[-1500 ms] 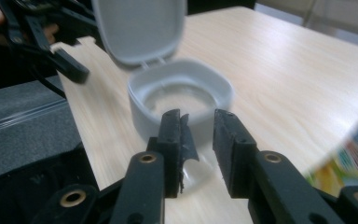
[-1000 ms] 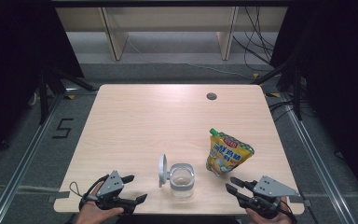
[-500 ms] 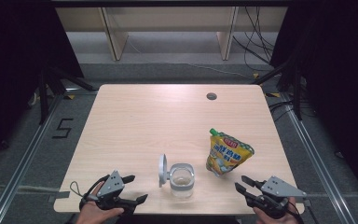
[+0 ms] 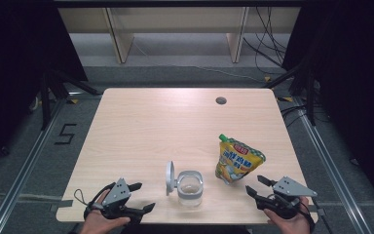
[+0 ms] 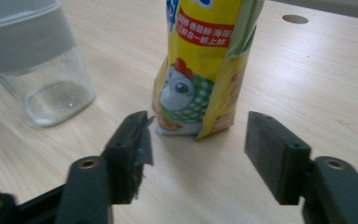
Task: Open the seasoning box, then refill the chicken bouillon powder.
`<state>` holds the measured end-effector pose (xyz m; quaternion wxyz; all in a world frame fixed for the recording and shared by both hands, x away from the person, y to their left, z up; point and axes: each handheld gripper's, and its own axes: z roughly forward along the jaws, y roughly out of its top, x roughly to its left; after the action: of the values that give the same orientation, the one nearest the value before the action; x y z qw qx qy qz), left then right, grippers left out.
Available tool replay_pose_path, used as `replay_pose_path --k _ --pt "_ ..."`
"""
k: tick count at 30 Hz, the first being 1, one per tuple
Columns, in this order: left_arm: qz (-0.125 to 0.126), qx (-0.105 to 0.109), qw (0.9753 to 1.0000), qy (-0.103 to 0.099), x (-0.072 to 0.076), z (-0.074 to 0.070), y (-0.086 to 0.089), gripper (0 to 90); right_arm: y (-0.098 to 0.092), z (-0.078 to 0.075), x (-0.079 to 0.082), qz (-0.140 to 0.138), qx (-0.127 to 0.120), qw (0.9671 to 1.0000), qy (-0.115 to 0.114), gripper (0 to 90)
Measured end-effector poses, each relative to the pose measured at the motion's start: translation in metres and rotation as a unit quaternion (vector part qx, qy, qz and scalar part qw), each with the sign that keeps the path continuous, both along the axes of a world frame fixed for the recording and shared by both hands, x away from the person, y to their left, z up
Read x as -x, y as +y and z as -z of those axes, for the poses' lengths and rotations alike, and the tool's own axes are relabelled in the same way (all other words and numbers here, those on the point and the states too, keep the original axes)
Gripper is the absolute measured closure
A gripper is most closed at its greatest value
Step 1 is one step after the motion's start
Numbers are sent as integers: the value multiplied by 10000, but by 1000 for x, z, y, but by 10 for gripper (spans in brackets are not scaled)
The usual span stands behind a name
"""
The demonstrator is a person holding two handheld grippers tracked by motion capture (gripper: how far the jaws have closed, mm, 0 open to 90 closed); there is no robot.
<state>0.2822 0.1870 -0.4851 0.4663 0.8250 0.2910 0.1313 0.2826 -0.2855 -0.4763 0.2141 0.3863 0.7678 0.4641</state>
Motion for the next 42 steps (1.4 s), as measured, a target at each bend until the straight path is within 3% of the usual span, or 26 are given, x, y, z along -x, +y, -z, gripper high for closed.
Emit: replay_pose_path --k 3,4,6,10,12,13,15,16,18,19,21,23,27,28,29,31,32,35,36,37,38,39,40,42 --pt "-15 1 10000 1 0 0 0 190 1 3 -6 38 56 10000 60 325" --pt "-70 64 9999 103 1 0 -1 190 2 6 -10 47 32 9998 195 301" --pt "-105 120 9998 117 1 1 -2 190 4 8 -14 82 -27 9995 289 283" --pt "-67 89 9999 13 0 1 -1 190 2 9 -24 -11 -47 10000 74 263" --pt "-75 79 9999 10 0 0 -1 190 4 10 -26 -4 -33 9999 163 258" --pt "-60 26 10000 0 0 0 -1 190 4 13 -31 -126 -6 9999 23 249" --pt "-51 48 10000 6 0 0 0 190 6 14 -34 -148 -17 9999 69 244" --pt "-131 139 9997 131 1 1 -1 190 8 14 -32 -66 -97 9998 158 242" --pt "-147 189 9996 149 1 1 -2 190 10 16 -36 -186 -34 9998 48 234" --pt "-163 29 9998 104 0 0 -1 190 12 17 -37 -174 -71 9998 -12 231" --pt "-144 102 9998 103 0 2 -2 190 13 18 -39 -243 -155 9996 11 216" --pt "-44 11 10000 6 -1 1 -1 190 15 18 -38 -129 -187 9997 87 206" --pt "-46 82 9999 64 0 1 -1 190 17 21 -43 -128 -114 9998 -108 197" --pt "-115 155 9997 117 2 1 -1 190 19 21 -42 -77 -225 9997 19 193" --pt "-50 65 10000 30 1 0 0 190 20 22 -43 -42 -206 9998 -37 189" --pt "-85 81 9999 69 1 1 0 190 18 22 -48 -80 -148 9997 -197 184" --pt "-132 131 9998 106 2 1 -1 190 19 22 -47 40 -260 9996 -81 183" --pt "-106 65 9999 120 3 2 -1 190 19 24 -52 -18 -307 9993 -201 176" --pt "-129 106 9998 104 3 2 -2 190 21 25 -52 -14 -370 9993 -102 167" --pt "5 -24 10000 -8 2 0 0 190 20 25 -54 -80 -327 9993 -146 161" --pt "-14 73 10000 19 2 0 -1 190 21 27 -55 -52 -296 9995 -135 162" --pt "-9 -12 10000 26 2 0 0 190 22 27 -56 -106 -310 9993 -175 162" --pt "-81 87 9998 130 3 1 -1 190 25 28 -56 -90 -514 9986 -113 161" --pt "-141 102 9998 99 3 2 -2 190 25 29 -59 -136 -413 9988 -242 158"
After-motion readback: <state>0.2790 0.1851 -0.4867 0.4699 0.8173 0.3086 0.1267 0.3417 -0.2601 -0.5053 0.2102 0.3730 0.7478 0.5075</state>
